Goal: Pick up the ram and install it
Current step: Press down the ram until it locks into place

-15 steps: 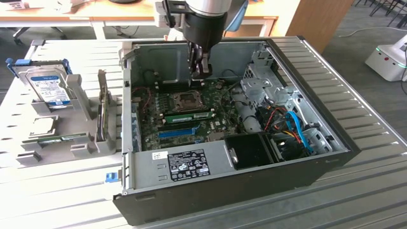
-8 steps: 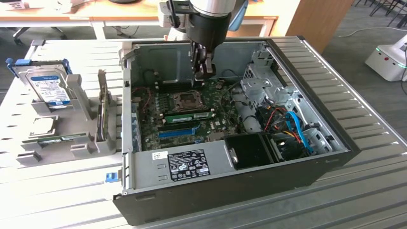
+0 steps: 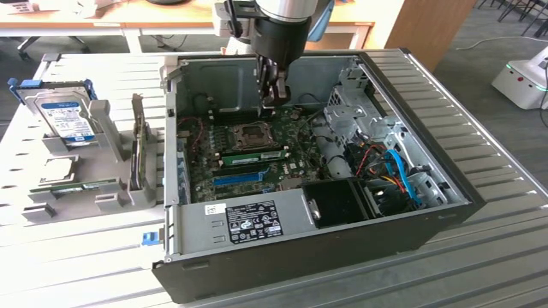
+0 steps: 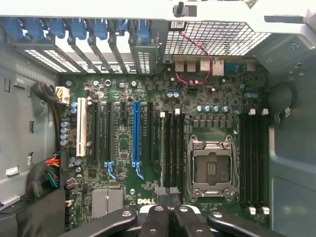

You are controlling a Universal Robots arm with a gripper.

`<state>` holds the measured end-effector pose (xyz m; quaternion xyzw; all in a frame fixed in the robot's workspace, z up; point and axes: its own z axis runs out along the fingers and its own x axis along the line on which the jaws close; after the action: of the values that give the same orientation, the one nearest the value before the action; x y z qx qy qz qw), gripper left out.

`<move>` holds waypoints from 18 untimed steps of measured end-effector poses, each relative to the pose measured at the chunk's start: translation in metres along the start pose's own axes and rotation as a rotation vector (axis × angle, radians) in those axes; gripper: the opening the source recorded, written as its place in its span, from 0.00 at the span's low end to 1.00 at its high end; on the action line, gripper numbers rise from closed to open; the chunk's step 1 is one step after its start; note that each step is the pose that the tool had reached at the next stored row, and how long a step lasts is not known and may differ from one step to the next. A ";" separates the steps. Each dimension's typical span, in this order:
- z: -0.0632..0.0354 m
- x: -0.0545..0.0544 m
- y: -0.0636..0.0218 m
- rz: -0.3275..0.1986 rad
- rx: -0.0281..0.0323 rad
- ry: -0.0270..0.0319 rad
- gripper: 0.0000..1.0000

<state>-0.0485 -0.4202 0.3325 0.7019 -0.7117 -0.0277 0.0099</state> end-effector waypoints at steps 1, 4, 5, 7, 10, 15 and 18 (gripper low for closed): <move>-0.0011 0.000 0.0001 0.000 0.0001 -0.0001 0.11; -0.0045 0.000 0.0003 0.000 0.0012 -0.0002 0.11; -0.0057 0.000 0.0003 0.000 0.0016 -0.0002 0.11; -0.0078 0.000 0.0005 0.000 0.0024 -0.0003 0.11; -0.0107 0.000 0.0006 0.000 0.0037 -0.0003 0.11; -0.0118 0.000 0.0007 0.000 0.0040 -0.0003 0.11; -0.0118 0.000 0.0007 0.000 0.0040 -0.0003 0.11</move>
<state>-0.0486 -0.4202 0.3443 0.7020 -0.7116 -0.0263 0.0084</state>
